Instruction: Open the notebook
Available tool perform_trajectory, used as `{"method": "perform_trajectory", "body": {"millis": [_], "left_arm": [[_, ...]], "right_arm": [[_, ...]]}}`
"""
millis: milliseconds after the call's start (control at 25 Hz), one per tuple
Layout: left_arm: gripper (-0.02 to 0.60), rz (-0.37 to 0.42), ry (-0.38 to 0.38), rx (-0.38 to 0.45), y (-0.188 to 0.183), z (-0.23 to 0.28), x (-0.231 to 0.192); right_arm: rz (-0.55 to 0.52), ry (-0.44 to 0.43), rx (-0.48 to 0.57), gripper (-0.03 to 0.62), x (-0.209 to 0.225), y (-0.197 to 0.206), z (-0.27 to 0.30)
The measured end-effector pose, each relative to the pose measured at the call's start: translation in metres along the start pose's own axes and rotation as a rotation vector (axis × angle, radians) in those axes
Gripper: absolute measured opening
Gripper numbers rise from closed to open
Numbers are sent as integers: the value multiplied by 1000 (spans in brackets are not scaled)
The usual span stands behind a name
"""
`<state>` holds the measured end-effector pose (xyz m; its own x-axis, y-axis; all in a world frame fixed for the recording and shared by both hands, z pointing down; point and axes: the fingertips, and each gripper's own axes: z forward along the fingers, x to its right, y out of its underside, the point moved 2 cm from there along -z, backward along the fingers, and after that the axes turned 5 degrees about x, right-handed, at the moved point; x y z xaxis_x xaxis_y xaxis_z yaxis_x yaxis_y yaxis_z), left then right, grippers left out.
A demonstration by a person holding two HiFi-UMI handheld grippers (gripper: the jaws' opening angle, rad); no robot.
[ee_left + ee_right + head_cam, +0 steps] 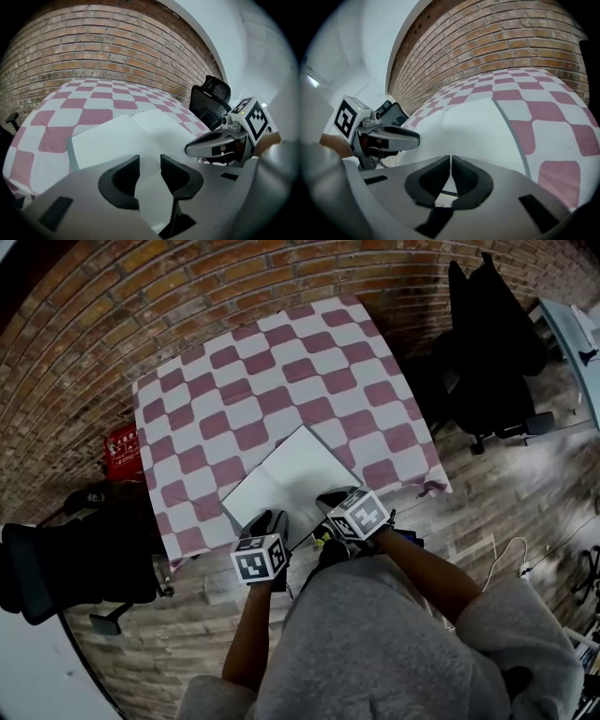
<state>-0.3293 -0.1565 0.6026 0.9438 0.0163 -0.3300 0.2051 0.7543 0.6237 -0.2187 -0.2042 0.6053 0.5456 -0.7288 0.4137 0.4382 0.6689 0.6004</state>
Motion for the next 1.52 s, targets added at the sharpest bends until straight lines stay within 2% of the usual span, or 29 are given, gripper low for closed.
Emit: {"method": "perform_trajectory", "body": {"millis": [240, 400, 600, 800, 1000, 1200, 1360, 1520], "left_arm": [[138, -18, -8, 4, 4, 4, -5], [81, 33, -57, 5, 2, 5, -10], [43, 32, -116, 16, 5, 6, -15], [38, 47, -151, 29, 5, 6, -14], [38, 53, -181, 69, -4, -4, -8], [40, 47, -192, 147, -22, -22, 14], [40, 82, -165, 202, -34, -35, 48], [40, 113, -148, 256, -41, -49, 84]], "right_arm": [[-43, 29, -12, 35, 4, -1, -2], [-48, 27, -10, 34, 6, 0, -4], [-55, 36, -8, 34, 7, 1, -6], [-57, 48, 33, 35, 10, -1, -11], [-70, 4, 244, 35, 12, -32, -49], [-102, 18, 459, 35, 19, -67, -116], [-113, 45, 573, 35, 28, -79, -175], [-115, 93, 636, 35, 39, -67, -231]]}}
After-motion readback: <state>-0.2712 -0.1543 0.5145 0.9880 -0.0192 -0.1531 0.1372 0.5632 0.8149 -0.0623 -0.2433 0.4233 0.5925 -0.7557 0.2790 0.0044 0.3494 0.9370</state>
